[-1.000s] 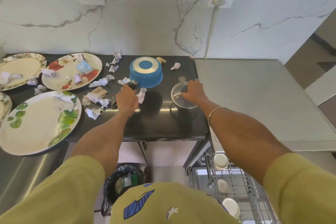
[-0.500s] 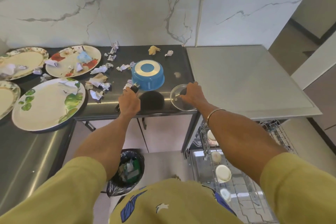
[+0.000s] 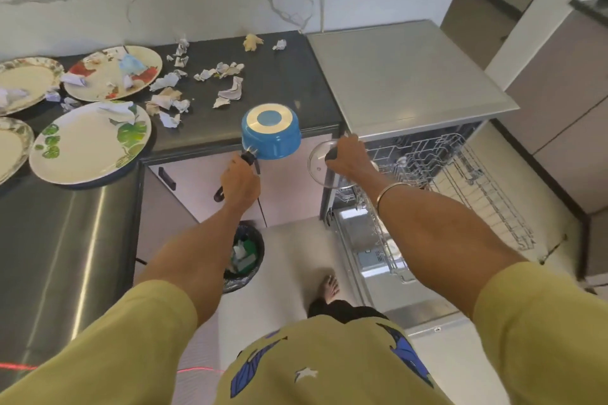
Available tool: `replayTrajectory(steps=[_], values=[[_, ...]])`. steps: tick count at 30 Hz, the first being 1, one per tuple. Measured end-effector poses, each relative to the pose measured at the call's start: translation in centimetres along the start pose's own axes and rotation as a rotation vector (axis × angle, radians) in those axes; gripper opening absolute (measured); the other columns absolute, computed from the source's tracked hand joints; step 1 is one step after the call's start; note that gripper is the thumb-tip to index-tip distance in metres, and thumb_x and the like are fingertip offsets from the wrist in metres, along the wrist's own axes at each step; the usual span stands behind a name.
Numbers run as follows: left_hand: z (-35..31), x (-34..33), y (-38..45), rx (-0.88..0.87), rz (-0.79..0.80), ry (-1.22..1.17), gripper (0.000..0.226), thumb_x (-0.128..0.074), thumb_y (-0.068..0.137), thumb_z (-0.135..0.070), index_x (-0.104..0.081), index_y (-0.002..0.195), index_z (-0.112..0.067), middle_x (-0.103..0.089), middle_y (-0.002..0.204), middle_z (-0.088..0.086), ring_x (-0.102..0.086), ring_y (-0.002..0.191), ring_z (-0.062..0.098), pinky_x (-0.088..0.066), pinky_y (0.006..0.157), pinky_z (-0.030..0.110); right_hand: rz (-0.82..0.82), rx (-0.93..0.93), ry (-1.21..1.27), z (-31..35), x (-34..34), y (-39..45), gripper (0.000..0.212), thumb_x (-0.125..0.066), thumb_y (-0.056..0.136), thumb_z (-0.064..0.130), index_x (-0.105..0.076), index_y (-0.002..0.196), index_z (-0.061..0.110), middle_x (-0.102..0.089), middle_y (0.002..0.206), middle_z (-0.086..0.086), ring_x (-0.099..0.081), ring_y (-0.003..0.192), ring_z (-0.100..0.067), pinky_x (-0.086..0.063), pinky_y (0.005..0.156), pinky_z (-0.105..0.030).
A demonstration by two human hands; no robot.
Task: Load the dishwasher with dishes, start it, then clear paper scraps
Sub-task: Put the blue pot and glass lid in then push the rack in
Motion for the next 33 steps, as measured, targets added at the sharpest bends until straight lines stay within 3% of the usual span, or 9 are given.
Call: replayTrajectory(steps=[6, 10, 13, 20, 33], values=[[-2.6, -1.6, -5.3, -0.052, 0.045, -0.003, 0.030, -0.053, 0.090, -0.005, -0.046, 0.119, 0.002, -0.060, 0.111, 0.020, -0.061, 0.095, 0.033, -0.049, 0.081, 0.042, 0.016, -0.073, 0.001, -4.5, -0.2, -5.7, 0.041, -0.073, 0.073, 0.034, -0.070, 0.102, 0.006, -0.064, 0.100, -0.014, -0.063, 0.098, -0.031, -0.057, 0.082, -0.040], [-5.6, -3.5, -8.2, -0.114, 0.081, 0.008, 0.032, -0.055, 0.090, -0.007, -0.045, 0.119, 0.002, -0.060, 0.111, 0.020, -0.062, 0.093, 0.033, -0.053, 0.081, 0.044, -0.008, -0.145, 0.025, -8.4, 0.8, -9.3, 0.042, -0.071, 0.076, 0.028, -0.063, 0.107, 0.001, -0.058, 0.110, -0.018, -0.058, 0.104, -0.033, -0.056, 0.084, -0.040], [-8.3, -5.2, -10.5, -0.169, 0.100, 0.008, 0.033, -0.056, 0.090, -0.007, -0.046, 0.120, 0.001, -0.059, 0.112, 0.019, -0.062, 0.095, 0.033, -0.053, 0.082, 0.043, -0.025, -0.205, 0.034, -12.3, 1.5, -11.6, 0.040, -0.069, 0.076, 0.027, -0.064, 0.104, -0.001, -0.059, 0.106, -0.020, -0.061, 0.101, -0.036, -0.057, 0.078, -0.038], [-16.2, -9.4, -17.2, -0.267, 0.145, 0.062, 0.033, -0.055, 0.094, -0.012, -0.044, 0.123, 0.002, -0.058, 0.115, 0.020, -0.061, 0.100, 0.033, -0.048, 0.085, 0.040, -0.045, -0.311, 0.031, -23.3, 4.3, -18.0, 0.053, -0.071, 0.082, 0.031, -0.054, 0.123, 0.002, -0.050, 0.123, -0.020, -0.050, 0.116, -0.037, -0.050, 0.092, -0.043], [-28.8, -18.5, -28.3, -0.216, 0.191, 0.000, 0.046, -0.055, 0.096, -0.019, -0.037, 0.133, 0.003, -0.056, 0.125, 0.022, -0.060, 0.109, 0.038, -0.048, 0.091, 0.044, -0.098, -0.335, 0.040, -40.7, 10.5, -26.3, 0.043, -0.067, 0.080, 0.024, -0.057, 0.116, 0.001, -0.053, 0.113, -0.017, -0.053, 0.108, -0.034, -0.054, 0.086, -0.043]])
Point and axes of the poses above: each hand's wrist, its own y-axis towards the middle knuckle, its own x-axis out of the back of the hand, z = x × y, the point moved 8 cm from there along y, towards the middle knuckle
